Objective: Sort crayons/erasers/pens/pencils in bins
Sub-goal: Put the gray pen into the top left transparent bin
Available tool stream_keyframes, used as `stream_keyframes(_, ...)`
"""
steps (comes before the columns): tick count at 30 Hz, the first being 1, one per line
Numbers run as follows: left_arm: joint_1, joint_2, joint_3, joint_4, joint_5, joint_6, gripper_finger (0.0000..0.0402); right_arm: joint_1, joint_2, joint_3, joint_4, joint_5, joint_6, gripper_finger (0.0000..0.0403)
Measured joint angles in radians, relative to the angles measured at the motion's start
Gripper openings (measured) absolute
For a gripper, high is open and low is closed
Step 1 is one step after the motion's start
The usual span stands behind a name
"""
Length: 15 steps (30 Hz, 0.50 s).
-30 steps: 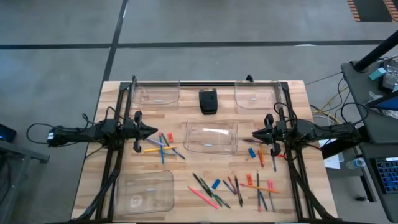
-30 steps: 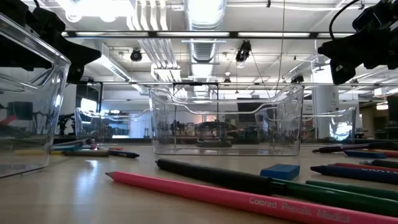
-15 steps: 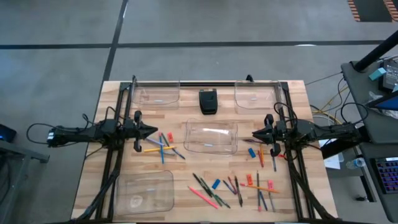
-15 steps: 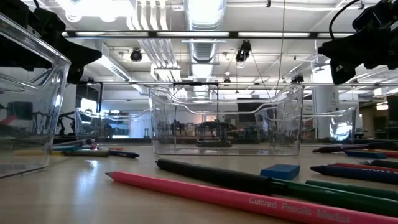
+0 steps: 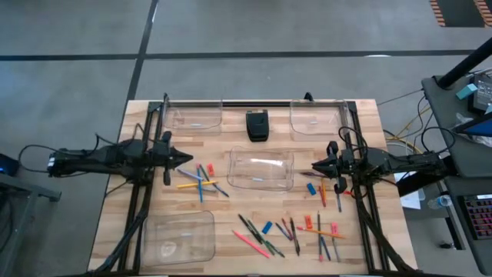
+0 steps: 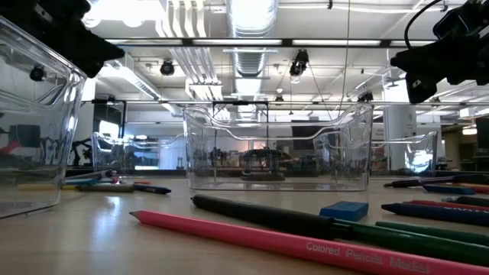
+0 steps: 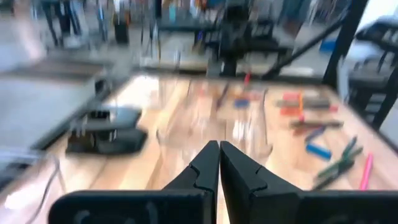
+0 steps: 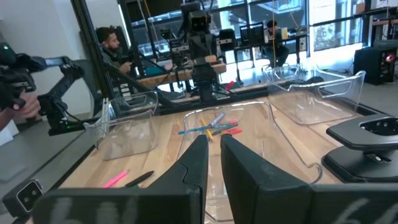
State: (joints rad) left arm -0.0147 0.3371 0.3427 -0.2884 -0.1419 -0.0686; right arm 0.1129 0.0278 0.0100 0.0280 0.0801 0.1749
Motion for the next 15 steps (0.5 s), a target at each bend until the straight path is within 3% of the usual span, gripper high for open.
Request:
stream_keyframes(6,0.001,0.145,0.093,-0.111,-0.01,-0.042,0.0022,0.0,0.0,0.0,0.0,0.0,0.0,0.0036)
stream_keyframes(10,0.002,0.221,0.149,-0.243,-0.01,-0.164,0.0084,0.0,0.0,0.0,0.0,0.0,0.0,0.0036)
stream_keyframes(15,0.001,0.349,0.18,-0.353,-0.011,-0.188,0.0176,0.0,0.0,0.0,0.002,0.001,0.0,0.0036)
